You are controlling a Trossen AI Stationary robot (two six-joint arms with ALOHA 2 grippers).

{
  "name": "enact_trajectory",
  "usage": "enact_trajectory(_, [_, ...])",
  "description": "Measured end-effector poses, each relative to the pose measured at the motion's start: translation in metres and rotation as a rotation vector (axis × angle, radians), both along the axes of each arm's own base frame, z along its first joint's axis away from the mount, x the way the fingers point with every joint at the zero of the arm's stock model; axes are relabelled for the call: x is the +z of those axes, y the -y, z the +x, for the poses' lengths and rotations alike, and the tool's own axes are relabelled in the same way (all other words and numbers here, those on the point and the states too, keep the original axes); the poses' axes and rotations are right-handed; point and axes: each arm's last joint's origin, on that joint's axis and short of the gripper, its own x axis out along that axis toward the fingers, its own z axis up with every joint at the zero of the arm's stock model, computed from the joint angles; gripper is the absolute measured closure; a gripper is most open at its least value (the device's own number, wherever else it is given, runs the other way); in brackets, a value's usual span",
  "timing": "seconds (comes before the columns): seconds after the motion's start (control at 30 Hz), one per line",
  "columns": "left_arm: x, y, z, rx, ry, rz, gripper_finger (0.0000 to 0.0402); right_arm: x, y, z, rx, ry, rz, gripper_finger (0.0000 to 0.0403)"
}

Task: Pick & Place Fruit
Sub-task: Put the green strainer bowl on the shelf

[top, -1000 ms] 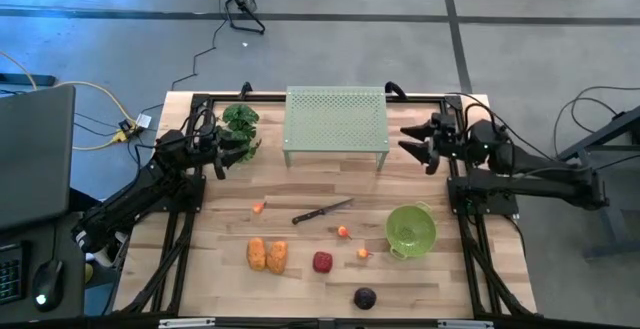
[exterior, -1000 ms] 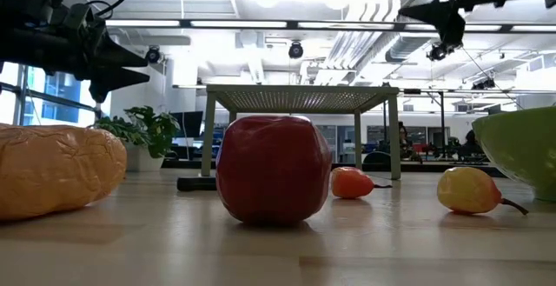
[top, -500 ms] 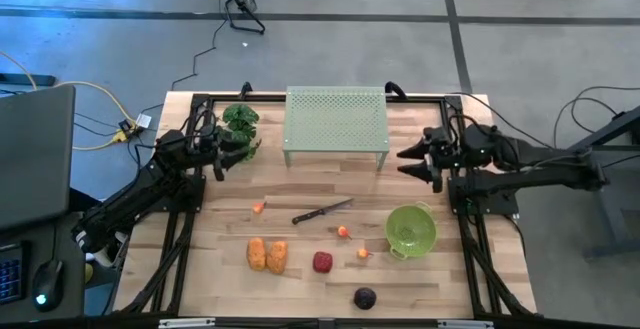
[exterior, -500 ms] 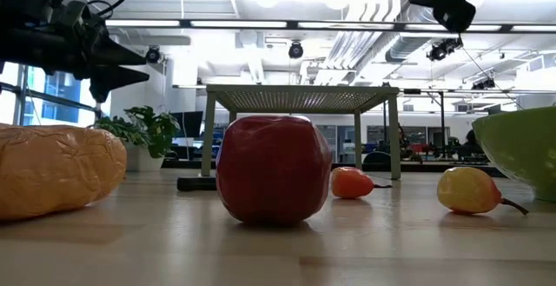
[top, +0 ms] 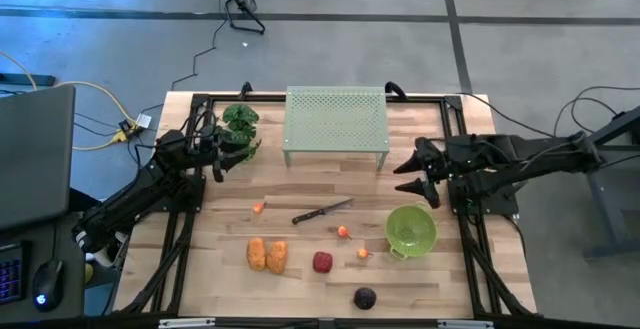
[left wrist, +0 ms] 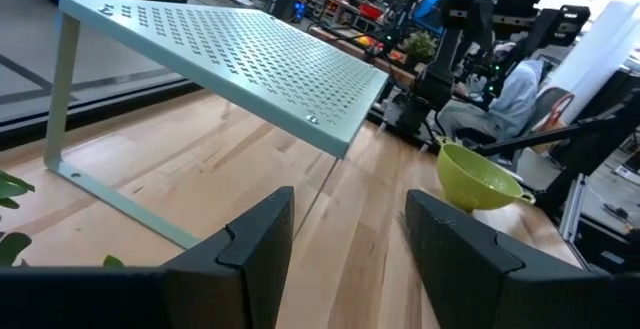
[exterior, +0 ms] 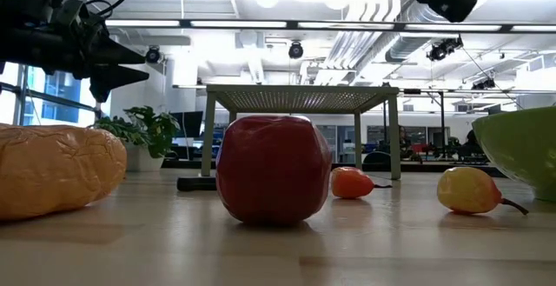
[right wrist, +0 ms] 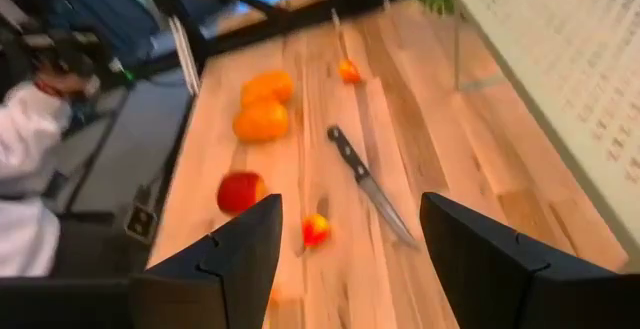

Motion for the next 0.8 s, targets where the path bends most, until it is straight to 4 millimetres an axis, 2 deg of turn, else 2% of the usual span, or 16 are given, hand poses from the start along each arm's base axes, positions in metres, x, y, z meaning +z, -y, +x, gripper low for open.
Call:
enact_trajectory(0.33, [0.000,0.000,0.000,0.000,0.000,0.000,0.0211,-0.029,-0.010,0.010,0.012,-0.305,-0.102,0.0172])
enact_trajectory(0.8, [0.000,0.000,0.000,0.001,-0.001,0.000,0.0211,-0.061,-0.030,0.037,0.122,-0.506,-0.109,0.0172])
